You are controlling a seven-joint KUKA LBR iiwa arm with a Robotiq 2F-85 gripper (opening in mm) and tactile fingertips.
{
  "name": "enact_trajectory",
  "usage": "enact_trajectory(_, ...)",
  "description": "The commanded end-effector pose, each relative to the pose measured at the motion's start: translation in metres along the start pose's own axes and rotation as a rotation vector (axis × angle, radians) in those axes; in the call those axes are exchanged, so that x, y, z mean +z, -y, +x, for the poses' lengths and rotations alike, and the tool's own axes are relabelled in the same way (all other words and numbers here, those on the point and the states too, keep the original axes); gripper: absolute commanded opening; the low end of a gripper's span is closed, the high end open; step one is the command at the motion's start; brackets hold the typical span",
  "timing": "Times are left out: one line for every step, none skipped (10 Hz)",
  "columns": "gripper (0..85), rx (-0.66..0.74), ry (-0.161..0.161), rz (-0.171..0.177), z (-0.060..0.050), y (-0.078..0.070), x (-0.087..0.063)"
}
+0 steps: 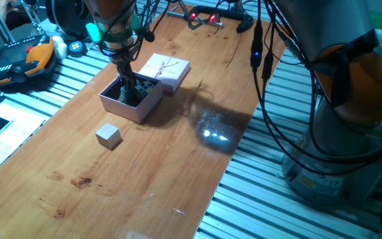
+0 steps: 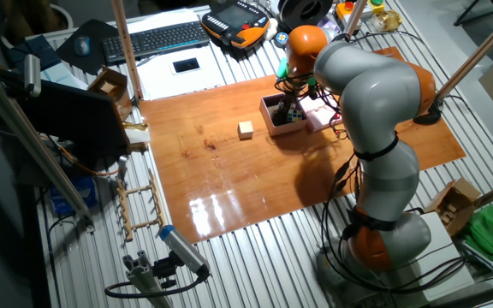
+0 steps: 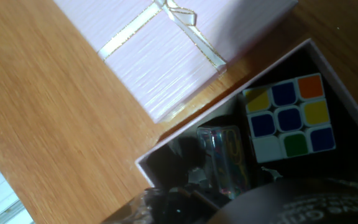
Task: Take everything out of the gift box
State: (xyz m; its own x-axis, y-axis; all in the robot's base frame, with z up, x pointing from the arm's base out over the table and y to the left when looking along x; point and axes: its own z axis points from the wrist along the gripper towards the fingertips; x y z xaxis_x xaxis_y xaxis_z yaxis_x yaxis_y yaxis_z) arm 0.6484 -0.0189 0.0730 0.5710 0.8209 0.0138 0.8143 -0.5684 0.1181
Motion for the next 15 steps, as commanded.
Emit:
enact_trajectory(46.3, 0.0, 0.0, 0.0, 0.0, 0.0, 0.001)
enact_trajectory(46.3, 0.0, 0.0, 0.0, 0.0, 0.0, 0.003)
enact_trajectory(46.0, -0.001, 0.0, 0.0, 0.0, -0.001, 0.005)
enact_trajectory(46.0, -0.001, -0.001, 0.001, -0.001, -0.001, 0.007)
enact_trajectory(46.0, -0.001, -0.002, 0.0, -0.002, -0.002, 0.008)
enact_trajectory(45.7, -0.001, -0.002, 0.0, -0.002, -0.002, 0.009)
enact_trajectory(45.0, -0.003, -0.003, 0.001, -0.003, -0.002, 0.011)
enact_trajectory(42.7, -0.003, -0.003, 0.001, -0.003, -0.002, 0.011)
enact_trajectory(39.7, -0.004, -0.004, -0.001, -0.003, -0.002, 0.012)
enact_trajectory(36.3, -0.007, -0.008, -0.001, -0.003, -0.002, 0.012)
enact_trajectory(33.3, -0.008, -0.011, -0.002, -0.003, -0.002, 0.013)
enact_trajectory(29.0, -0.008, -0.011, -0.003, -0.003, -0.002, 0.013)
enact_trajectory(25.7, -0.007, -0.011, -0.005, -0.003, -0.002, 0.013)
enact_trajectory(21.0, -0.006, -0.011, -0.007, -0.003, -0.002, 0.013)
enact_trajectory(17.3, -0.009, -0.009, -0.008, -0.003, -0.002, 0.012)
